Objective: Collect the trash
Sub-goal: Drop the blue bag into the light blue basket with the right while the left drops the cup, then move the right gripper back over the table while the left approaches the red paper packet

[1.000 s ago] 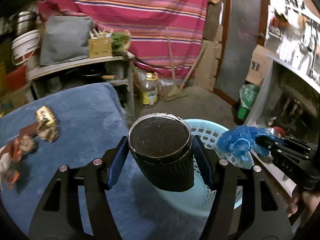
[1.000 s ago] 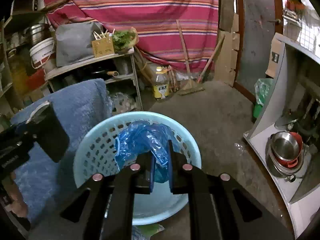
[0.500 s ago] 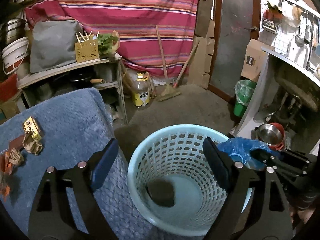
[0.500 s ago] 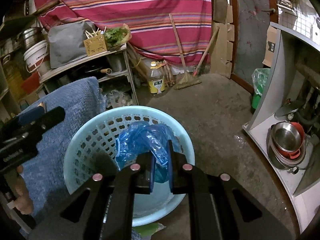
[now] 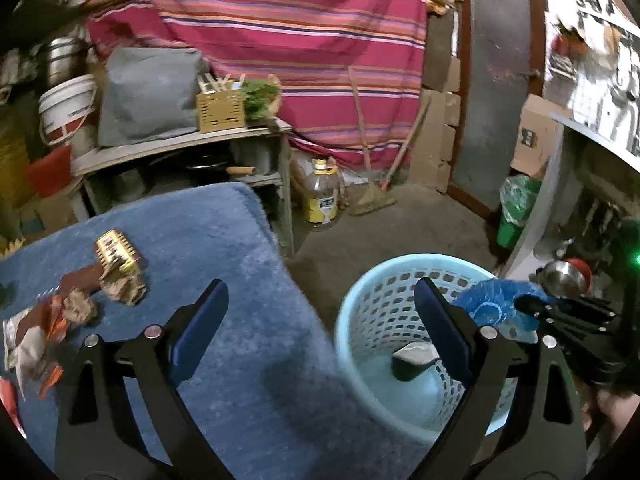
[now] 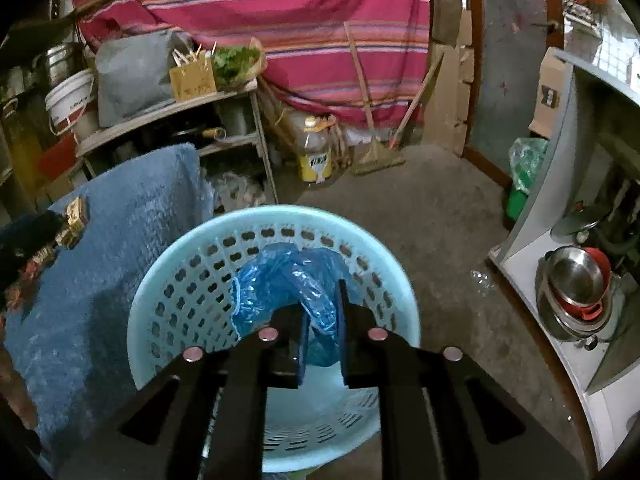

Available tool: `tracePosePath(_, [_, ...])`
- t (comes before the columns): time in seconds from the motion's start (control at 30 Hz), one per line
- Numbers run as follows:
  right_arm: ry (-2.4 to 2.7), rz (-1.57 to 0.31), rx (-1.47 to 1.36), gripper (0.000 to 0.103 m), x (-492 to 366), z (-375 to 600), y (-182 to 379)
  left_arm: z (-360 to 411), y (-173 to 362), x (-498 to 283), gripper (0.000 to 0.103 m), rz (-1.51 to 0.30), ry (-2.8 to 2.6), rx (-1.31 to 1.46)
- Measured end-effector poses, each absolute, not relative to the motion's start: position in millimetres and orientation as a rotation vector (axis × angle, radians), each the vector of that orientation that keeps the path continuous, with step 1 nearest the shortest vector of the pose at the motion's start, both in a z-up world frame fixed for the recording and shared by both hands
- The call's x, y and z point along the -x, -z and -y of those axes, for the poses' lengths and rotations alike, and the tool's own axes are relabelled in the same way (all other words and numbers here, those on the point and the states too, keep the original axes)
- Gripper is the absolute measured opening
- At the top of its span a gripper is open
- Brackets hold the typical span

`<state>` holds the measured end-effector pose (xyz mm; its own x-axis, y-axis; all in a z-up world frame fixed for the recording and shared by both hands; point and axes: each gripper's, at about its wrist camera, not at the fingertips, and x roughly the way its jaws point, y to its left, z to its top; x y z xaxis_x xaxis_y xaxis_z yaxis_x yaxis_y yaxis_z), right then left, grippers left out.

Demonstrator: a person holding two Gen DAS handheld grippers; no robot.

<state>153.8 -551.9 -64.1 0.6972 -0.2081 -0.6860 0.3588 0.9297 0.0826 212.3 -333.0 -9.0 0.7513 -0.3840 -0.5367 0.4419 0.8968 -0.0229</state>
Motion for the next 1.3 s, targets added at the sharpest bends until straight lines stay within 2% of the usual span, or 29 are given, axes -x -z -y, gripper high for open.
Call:
tracePosePath(0.07, [0.331, -0.752, -0.204, 0.06, -158.6, 549.2, 67.6, 320.6, 9.5, -214.1, 0.094, -0.575, 0.432, -0.098])
tracePosePath(0.2, [0.347, -0.767, -0.166, 0.062, -161.3, 542.3, 70.2, 296.2, 9.7, -218.7, 0.094, -0.596, 0.393, -0.091])
tracePosePath(0.23, [0.348, -0.772, -0.163, 0.065, -161.4, 542.5, 70.4, 290.0, 8.7, -219.3, 0.094, -0.598, 0.385, -0.086])
tracePosePath(0.27, [0.353, -0.773, -0.156, 0.074, -160.8, 541.9, 70.1, 283.7, 7.2, -219.1, 0.094, -0.594, 0.378, -0.082])
tracePosePath(0.33, [0.373, -0.762, -0.135, 0.081, -158.5, 541.7, 68.3, 271.8, 4.7, -217.5, 0.095, -0.577, 0.362, -0.082])
tracePosePath(0.63, [0.357, -0.698, -0.144, 0.083, -151.9, 522.5, 42.6, 216.2, -6.7, -204.7, 0.097, -0.525, 0.28, -0.087])
tracePosePath(0.87, [0.273, -0.623, -0.153, 0.084, -153.7, 460.0, 22.6, 161.6, -5.7, -182.1, 0.097, -0.489, 0.179, -0.103])
tracePosePath(1.3, [0.11, -0.549, -0.148, 0.084, -176.2, 315.3, 24.9, 36.4, 7.7, -169.8, 0.097, -0.458, -0.086, -0.09])
